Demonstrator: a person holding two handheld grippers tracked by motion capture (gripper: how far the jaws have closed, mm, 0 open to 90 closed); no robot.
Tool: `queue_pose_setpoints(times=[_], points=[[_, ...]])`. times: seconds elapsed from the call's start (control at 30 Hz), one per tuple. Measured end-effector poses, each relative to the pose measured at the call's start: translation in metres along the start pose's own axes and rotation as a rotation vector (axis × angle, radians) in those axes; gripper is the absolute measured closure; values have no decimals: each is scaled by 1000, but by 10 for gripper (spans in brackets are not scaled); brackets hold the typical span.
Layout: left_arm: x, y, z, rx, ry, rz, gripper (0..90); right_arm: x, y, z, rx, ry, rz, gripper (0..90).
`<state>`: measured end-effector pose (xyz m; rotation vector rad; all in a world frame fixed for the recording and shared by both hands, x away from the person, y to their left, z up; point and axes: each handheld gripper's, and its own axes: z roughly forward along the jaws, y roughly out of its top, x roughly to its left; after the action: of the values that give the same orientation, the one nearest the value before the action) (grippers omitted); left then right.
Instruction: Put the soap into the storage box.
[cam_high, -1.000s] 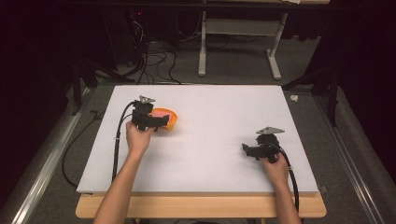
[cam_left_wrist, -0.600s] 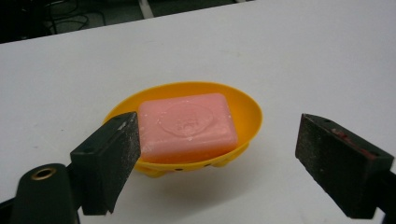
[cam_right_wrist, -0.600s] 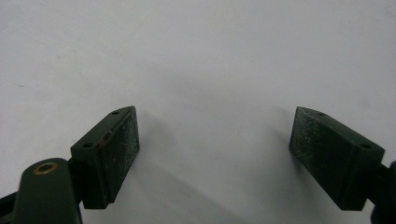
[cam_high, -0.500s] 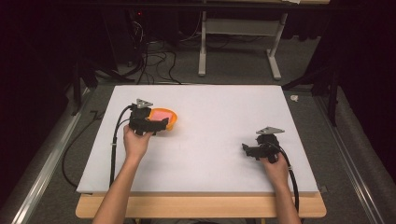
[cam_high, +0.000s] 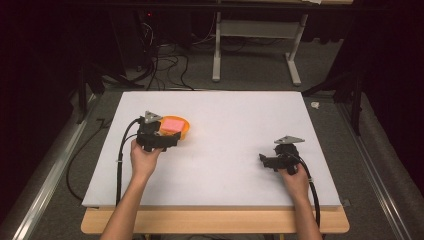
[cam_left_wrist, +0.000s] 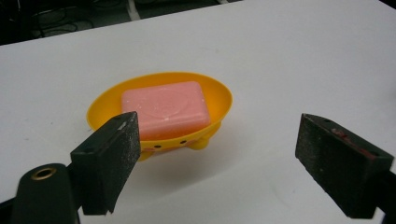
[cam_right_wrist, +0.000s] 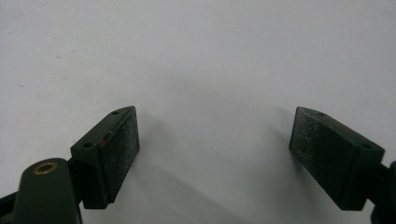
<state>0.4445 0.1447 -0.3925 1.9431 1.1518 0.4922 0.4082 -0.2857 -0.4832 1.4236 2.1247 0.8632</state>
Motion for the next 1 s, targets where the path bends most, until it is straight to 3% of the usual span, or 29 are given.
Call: queue_pose_setpoints(times=[0.3,1.0], points=[[0,-8,-4,-2,-22,-12,151,0,0,0,0,0,-1,164],[-15,-24,-14,0,-80,17,152,0,0,0,-2,0,1,164]])
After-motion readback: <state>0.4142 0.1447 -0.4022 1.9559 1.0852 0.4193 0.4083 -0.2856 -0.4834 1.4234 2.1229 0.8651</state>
